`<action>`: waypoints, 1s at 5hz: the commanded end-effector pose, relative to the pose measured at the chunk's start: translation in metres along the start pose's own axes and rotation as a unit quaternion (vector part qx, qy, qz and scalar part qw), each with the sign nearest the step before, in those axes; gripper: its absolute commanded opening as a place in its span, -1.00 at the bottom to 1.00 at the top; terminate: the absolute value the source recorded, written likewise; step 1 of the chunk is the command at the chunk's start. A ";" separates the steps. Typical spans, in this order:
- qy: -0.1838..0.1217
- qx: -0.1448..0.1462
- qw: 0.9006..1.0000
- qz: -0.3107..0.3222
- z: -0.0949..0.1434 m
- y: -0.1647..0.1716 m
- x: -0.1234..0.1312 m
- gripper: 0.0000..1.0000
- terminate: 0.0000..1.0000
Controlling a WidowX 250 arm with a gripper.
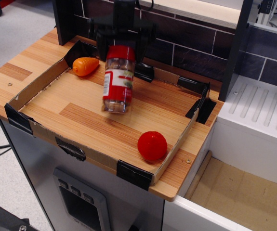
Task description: Upright basil bottle
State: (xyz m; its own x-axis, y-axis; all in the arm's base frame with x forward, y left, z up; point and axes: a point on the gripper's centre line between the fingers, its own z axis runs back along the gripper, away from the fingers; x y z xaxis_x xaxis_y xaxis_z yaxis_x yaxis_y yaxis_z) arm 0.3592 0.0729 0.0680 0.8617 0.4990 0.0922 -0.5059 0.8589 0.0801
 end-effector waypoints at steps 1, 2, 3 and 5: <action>-0.037 -0.037 0.999 -0.009 0.052 0.010 0.005 -1.00 -1.00; -0.048 -0.038 0.998 -0.025 0.051 0.012 0.001 -1.00 -1.00; -0.053 -0.051 0.997 -0.034 0.060 0.013 -0.002 -1.00 -1.00; -0.090 -0.031 0.993 -0.064 0.044 0.014 -0.011 1.00 -1.00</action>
State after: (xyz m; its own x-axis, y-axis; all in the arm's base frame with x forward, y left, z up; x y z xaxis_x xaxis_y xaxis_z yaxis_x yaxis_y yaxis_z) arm 0.3362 0.0699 0.0860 0.9101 0.3709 0.1847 -0.3863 0.9207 0.0545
